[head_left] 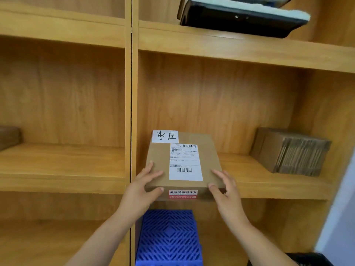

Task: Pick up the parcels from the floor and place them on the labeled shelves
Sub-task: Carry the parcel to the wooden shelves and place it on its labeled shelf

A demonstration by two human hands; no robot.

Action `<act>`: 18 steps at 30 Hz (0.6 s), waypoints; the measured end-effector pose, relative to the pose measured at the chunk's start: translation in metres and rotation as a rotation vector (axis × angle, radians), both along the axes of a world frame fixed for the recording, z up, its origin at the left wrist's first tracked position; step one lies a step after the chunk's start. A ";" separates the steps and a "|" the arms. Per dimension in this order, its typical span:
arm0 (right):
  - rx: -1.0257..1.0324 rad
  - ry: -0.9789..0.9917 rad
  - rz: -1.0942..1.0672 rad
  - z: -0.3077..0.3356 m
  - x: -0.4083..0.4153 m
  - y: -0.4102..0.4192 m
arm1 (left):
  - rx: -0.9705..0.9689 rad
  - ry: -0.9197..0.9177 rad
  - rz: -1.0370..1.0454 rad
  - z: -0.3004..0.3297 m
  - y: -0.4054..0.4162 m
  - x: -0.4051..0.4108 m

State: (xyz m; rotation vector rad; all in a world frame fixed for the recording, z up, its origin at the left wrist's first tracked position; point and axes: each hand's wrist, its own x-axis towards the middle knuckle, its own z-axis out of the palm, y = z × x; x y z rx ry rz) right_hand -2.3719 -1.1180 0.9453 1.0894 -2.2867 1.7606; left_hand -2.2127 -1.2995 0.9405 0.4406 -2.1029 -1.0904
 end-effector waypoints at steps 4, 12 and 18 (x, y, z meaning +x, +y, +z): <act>0.023 0.038 0.024 0.004 -0.030 -0.011 | -0.036 -0.030 0.110 0.003 -0.004 -0.025; 0.056 0.060 0.069 0.001 -0.074 -0.027 | -0.192 -0.072 0.335 0.014 -0.009 -0.063; 0.126 0.190 0.061 0.000 -0.098 -0.042 | -0.533 -0.218 0.531 0.014 -0.006 -0.084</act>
